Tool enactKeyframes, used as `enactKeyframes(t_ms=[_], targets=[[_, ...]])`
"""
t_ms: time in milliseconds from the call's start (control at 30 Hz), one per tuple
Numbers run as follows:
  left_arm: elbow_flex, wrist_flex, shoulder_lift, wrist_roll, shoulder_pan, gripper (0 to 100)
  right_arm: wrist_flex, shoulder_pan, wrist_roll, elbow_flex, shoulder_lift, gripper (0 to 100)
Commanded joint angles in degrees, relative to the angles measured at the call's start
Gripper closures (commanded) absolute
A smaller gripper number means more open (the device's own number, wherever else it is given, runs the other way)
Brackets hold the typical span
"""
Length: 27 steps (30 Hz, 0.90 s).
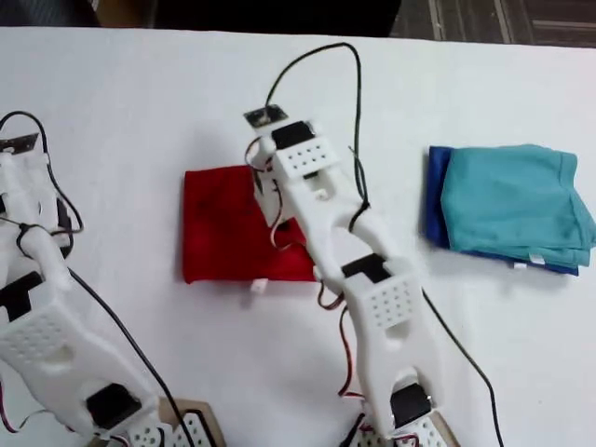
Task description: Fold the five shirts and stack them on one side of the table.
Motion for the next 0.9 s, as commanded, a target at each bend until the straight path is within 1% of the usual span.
enactKeyframes(t_ms=[0, 167, 400, 467, 567, 700, 733, 800, 867], targets=[[-1.8, 0.0, -3.6, 0.35, -0.18, 97, -1.8, 1.36, -0.44, -2.37, 1.01, 62.9], [-1.71, -0.09, -3.6, 0.35, -0.18, 97, -3.3, 1.45, -0.44, -2.37, 4.0, 62.9], [-1.63, 0.0, -3.6, 0.35, -0.18, 97, -0.4, 0.75, 0.26, -2.37, 6.46, 63.5], [-1.63, 0.0, -3.6, 0.35, -0.18, 97, 0.4, 0.66, 4.22, -2.37, 6.9, 68.2], [-1.8, 0.09, -3.6, 0.44, -0.18, 97, 1.54, 0.13, 10.55, -2.37, 7.43, 80.6], [-1.8, 0.09, -3.69, 0.62, -0.09, 97, 1.63, 0.22, 10.9, -2.37, 7.43, 96.3], [-1.8, 0.09, -3.69, 0.62, -0.09, 97, 1.63, 0.22, 10.9, -2.37, 7.34, 98.5], [-1.8, 0.09, -3.69, 0.53, -0.09, 97, 1.63, 0.22, 10.81, -2.37, 7.34, 96.5], [-1.71, 0.09, -3.69, 0.53, -0.09, 97, 1.54, 0.31, 10.81, -2.37, 7.34, 97.8]])
